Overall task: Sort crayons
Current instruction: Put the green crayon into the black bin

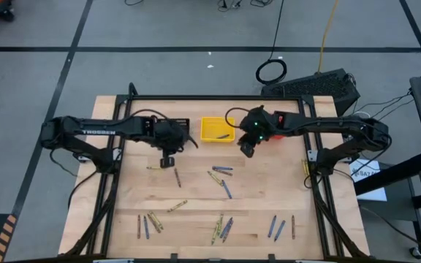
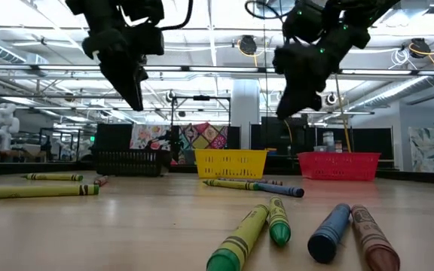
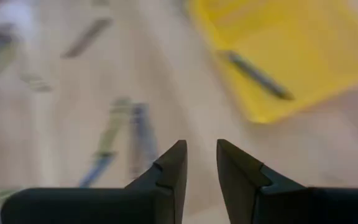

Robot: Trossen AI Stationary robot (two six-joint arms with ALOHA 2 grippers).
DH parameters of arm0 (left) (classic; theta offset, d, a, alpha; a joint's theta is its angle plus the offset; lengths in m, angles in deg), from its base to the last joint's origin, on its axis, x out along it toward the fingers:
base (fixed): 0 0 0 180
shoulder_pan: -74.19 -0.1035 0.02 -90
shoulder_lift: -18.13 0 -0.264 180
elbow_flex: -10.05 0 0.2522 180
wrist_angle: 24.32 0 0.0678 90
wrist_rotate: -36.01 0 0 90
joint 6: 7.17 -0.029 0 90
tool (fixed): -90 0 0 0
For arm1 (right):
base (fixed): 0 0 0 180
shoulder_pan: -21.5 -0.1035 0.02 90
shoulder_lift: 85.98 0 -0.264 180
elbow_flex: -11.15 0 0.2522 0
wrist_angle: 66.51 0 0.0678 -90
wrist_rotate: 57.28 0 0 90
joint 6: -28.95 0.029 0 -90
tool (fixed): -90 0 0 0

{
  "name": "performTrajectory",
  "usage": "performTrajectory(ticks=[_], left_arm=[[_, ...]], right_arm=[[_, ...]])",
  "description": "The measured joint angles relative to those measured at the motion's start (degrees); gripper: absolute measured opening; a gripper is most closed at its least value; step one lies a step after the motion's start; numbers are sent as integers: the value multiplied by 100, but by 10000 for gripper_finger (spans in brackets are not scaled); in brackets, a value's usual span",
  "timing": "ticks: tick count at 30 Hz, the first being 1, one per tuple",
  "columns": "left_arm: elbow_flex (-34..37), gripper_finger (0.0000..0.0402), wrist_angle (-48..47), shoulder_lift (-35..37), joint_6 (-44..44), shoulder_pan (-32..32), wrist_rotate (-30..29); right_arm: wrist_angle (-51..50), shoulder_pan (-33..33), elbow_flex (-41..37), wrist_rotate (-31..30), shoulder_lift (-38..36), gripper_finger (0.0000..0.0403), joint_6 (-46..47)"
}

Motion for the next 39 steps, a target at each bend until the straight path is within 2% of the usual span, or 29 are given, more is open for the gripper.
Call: performTrajectory(ticks=[2, 4, 11, 16, 21, 32, 39], left_arm=[[0, 44, -91, -4, 8, 121, 0], [0, 44, -102, -4, 11, 244, 0], [0, 44, -276, -4, 280, 528, 0], [0, 44, -598, -4, 581, 666, 0], [0, 44, -838, -4, 763, 802, 2], [0, 44, -952, -7, 1189, 972, 2], [0, 44, -935, -11, 1200, 972, 2]], right_arm=[[219, -29, 0, 420, 0, 75, 3], [476, -77, 0, 428, 0, 75, 13], [718, -336, 2, -389, 0, 94, 84], [761, -566, 2, -557, 64, 124, 591], [853, -980, 7, -1069, 326, 132, 1057], [1506, -1600, 9, -1082, 1130, 132, 1792], [1849, -1869, 258, -768, 1771, 132, 1573]])
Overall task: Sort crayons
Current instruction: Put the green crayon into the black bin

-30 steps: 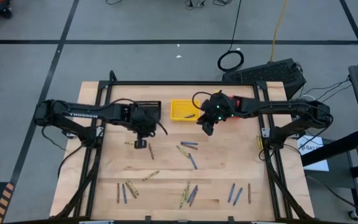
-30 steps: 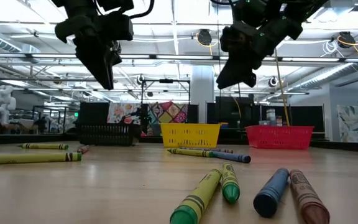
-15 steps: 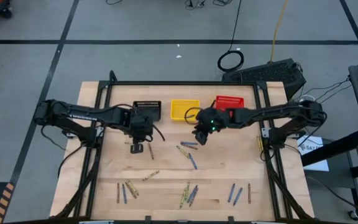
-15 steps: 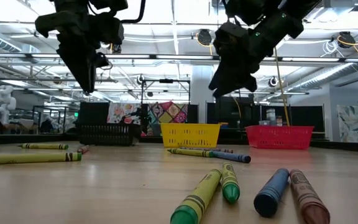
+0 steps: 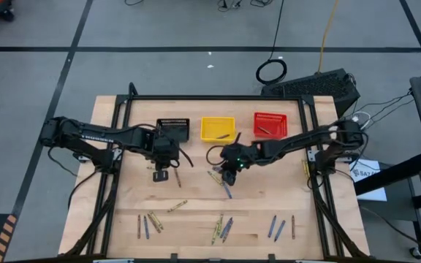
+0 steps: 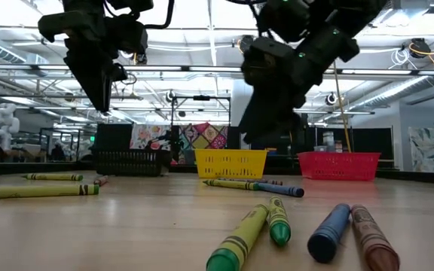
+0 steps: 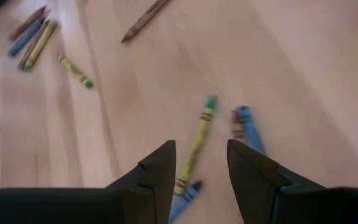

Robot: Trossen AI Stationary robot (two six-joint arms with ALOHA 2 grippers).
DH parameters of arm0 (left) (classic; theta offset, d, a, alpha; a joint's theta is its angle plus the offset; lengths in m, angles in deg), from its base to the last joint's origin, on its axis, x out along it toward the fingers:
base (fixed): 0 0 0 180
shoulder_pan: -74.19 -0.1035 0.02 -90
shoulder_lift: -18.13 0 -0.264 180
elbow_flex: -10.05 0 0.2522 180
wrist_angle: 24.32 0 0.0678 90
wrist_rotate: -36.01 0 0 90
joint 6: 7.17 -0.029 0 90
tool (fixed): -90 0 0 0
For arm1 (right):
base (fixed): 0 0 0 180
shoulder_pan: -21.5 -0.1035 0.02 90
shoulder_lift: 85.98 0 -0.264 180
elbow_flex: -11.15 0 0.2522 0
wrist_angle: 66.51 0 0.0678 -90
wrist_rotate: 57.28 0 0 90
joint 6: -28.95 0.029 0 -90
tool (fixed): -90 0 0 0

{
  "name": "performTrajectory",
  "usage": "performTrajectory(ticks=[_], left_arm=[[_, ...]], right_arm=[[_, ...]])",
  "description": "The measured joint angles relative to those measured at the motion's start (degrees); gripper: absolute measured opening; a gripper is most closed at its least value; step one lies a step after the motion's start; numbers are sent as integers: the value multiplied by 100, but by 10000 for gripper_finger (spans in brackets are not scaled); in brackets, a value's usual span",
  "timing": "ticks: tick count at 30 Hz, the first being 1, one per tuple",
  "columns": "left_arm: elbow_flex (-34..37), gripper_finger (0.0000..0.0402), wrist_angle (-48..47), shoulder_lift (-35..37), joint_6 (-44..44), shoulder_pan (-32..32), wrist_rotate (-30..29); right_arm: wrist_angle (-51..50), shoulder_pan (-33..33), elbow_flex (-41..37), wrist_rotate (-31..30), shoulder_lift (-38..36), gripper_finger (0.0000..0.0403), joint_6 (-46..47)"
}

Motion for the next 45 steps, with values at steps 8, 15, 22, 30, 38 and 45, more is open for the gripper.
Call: performTrajectory(ticks=[8, 15, 22, 30, 38, 45], left_arm=[[0, 44, 27, 0, 55, 0, 0], [0, 44, 33, 0, 310, 0, -4], [0, 44, 24, 0, 610, 9, -9], [0, 44, 12, 0, 584, 31, -30], [0, 44, 11, 0, 593, 31, -175], [0, 44, 20, 0, 610, 28, -378]], right_arm=[[-1261, -200, 1185, -163, 627, 132, -533], [-1779, -343, 1508, -455, 836, 132, -324], [-1910, -473, 1509, -627, 1186, 132, -199], [-1830, -774, 1508, -431, 1187, 132, -306], [-1817, -951, 1508, 361, 971, 132, -1342], [-1401, -987, 1508, 613, 970, 132, -2558]])
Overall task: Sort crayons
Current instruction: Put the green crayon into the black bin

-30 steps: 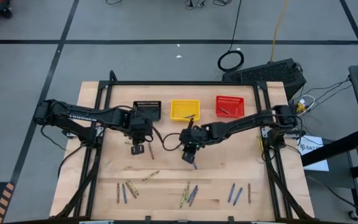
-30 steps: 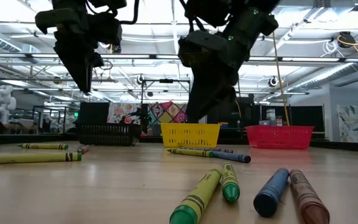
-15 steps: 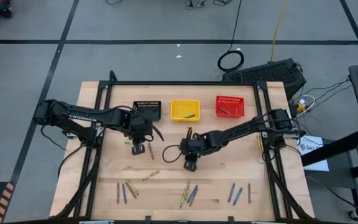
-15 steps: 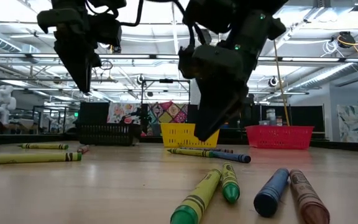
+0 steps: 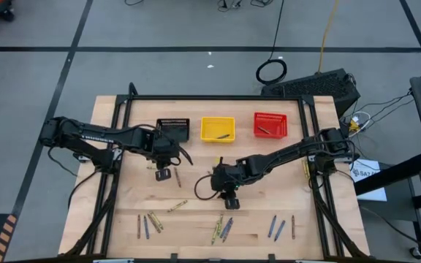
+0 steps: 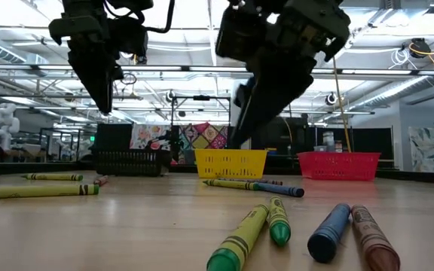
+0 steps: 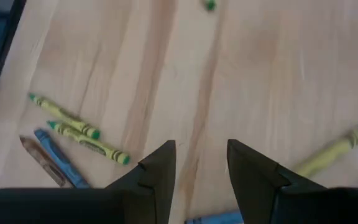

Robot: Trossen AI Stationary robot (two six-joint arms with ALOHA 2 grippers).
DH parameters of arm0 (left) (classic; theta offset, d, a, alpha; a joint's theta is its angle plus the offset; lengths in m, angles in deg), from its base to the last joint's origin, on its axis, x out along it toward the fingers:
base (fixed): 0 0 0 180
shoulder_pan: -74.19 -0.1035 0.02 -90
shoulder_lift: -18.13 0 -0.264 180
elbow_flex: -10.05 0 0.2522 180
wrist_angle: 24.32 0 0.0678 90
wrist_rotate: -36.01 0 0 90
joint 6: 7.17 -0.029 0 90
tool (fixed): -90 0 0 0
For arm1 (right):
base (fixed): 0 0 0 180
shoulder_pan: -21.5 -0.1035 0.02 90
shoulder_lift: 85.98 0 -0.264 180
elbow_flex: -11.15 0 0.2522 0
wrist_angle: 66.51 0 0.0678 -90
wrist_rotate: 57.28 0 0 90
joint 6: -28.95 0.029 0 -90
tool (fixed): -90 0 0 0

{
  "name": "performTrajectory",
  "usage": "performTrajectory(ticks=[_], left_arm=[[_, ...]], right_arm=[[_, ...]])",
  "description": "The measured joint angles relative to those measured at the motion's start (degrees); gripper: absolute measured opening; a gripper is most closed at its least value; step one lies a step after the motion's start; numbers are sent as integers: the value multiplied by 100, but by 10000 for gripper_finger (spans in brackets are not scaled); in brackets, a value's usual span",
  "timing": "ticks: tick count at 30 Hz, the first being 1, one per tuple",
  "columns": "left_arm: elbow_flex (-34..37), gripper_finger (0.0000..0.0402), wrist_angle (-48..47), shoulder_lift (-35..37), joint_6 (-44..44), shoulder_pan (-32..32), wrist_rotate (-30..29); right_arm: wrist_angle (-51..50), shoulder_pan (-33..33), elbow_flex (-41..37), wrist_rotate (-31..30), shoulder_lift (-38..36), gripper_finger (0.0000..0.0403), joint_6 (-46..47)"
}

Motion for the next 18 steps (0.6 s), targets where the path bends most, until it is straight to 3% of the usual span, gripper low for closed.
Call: performTrajectory(ticks=[13, 18], left_arm=[[0, 44, 37, 0, 895, -13, -145], [0, 44, 435, 0, 898, -13, -139]], right_arm=[[99, -584, 0, 11, 2, 132, -2941], [561, -812, 0, 15, 15, 132, -3207]])
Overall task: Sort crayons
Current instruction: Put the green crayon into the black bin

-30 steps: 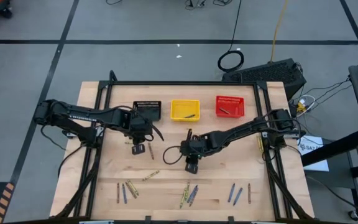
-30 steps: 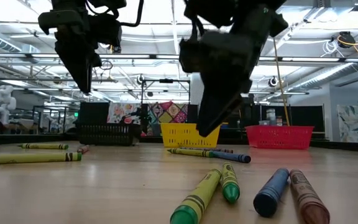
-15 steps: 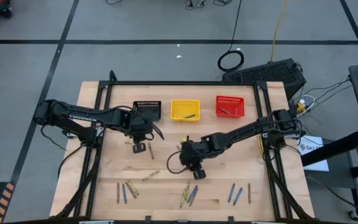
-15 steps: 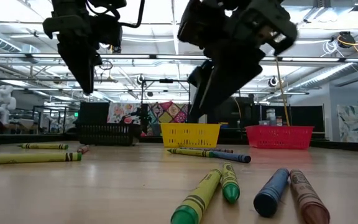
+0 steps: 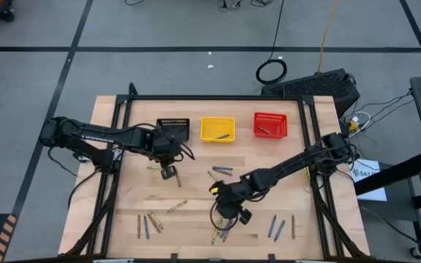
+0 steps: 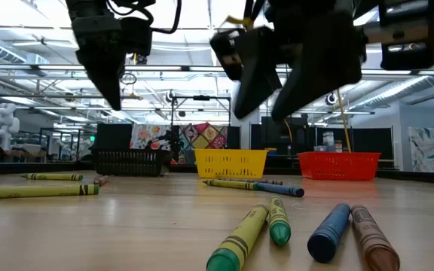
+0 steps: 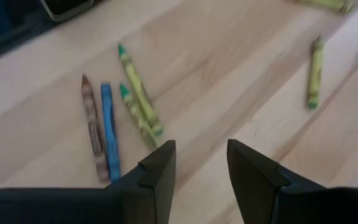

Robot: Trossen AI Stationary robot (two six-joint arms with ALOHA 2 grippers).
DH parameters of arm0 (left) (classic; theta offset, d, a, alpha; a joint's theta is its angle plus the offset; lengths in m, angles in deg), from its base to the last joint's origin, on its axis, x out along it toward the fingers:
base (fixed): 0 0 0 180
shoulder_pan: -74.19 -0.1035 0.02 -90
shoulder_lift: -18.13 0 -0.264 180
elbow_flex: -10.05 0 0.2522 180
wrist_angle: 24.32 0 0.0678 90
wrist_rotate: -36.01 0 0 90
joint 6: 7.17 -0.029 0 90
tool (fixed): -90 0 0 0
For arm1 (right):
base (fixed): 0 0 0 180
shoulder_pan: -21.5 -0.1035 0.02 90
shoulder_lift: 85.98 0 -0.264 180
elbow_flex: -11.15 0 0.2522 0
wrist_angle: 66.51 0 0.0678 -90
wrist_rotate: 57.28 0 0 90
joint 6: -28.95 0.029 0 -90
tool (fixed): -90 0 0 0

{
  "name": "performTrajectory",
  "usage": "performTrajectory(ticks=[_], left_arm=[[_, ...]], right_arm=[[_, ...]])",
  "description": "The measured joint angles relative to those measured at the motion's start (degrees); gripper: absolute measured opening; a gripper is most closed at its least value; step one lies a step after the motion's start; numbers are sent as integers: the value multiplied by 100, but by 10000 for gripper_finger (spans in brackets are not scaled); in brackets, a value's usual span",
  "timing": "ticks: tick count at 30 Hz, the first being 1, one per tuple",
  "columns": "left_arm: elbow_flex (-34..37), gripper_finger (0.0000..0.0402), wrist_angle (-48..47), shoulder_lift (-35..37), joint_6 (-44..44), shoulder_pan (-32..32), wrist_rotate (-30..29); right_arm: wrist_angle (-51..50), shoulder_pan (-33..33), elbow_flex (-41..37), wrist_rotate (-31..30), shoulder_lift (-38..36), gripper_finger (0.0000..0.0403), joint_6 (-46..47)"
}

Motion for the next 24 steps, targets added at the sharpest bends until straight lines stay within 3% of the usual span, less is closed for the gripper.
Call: performTrajectory(ticks=[24], left_arm=[[0, 44, 115, 0, -157, 4, 73]], right_arm=[[209, -126, -4, -4, 536, 132, 153]])
